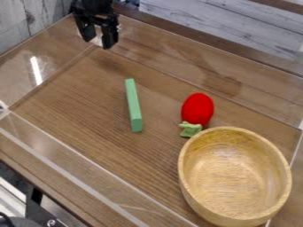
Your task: Move the red object to the right side of the table
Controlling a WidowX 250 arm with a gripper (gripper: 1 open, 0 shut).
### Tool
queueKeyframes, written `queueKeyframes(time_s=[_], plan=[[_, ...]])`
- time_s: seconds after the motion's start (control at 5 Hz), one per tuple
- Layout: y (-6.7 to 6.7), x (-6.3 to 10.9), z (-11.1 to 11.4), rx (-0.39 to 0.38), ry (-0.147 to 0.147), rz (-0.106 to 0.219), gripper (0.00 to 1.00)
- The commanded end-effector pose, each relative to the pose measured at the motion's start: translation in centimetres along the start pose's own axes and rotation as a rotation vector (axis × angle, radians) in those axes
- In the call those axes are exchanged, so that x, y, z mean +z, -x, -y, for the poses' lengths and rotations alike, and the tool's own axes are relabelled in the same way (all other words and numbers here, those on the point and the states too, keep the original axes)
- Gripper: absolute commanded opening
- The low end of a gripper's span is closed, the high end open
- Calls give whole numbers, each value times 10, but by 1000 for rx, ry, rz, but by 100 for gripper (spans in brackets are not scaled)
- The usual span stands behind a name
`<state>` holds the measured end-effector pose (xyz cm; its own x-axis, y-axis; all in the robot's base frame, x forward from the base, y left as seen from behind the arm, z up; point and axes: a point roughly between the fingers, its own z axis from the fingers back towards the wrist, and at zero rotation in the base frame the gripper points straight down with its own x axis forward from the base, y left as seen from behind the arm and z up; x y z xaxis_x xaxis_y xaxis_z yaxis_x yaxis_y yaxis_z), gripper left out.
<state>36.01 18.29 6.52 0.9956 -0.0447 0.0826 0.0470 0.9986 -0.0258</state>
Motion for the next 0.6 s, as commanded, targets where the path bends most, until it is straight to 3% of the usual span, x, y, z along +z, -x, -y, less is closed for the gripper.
queueKeyframes(time_s=[0.0,0.2,0.4], plan=[[-14,25,-3,69,-43,55,0],[-15,27,-2,128,-55,36,100],[-18,26,1,97,-62,16,100]])
